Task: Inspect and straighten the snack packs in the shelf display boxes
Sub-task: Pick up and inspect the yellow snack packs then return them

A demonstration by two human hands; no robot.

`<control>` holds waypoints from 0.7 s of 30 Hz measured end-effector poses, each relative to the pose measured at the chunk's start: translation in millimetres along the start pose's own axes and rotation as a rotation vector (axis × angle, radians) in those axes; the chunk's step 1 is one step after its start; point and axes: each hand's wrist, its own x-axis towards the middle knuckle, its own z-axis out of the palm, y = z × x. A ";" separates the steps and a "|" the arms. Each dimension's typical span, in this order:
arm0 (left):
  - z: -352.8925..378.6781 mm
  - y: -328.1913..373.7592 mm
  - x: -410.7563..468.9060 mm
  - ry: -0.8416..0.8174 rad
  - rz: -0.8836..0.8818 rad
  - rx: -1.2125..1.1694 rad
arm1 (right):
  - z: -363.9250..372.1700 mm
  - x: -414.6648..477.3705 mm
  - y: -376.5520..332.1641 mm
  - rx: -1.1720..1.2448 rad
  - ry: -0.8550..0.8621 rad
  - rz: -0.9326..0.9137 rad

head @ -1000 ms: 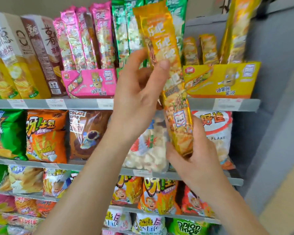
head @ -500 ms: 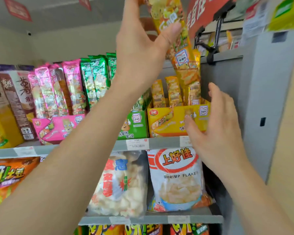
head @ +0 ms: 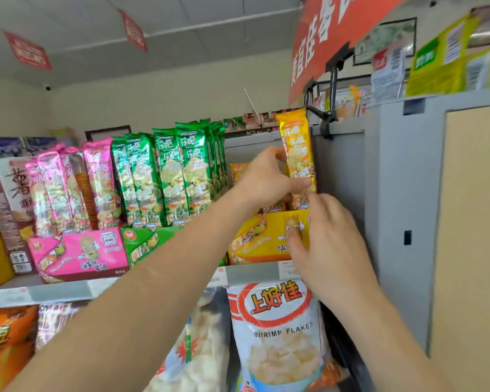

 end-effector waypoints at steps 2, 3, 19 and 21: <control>2.0 0.0 2.1 0.001 -0.009 0.008 | -0.3 1.1 2.2 -0.030 0.016 0.005; 2.2 0.6 3.2 0.008 -0.004 0.037 | 0.1 1.1 2.6 -0.038 0.024 0.011; -12.4 -11.3 27.3 0.150 -0.001 0.700 | 10.0 -10.1 2.8 0.049 0.154 -0.072; -8.0 -15.1 37.1 0.089 -0.048 0.775 | 11.1 -10.6 2.9 0.053 0.137 -0.081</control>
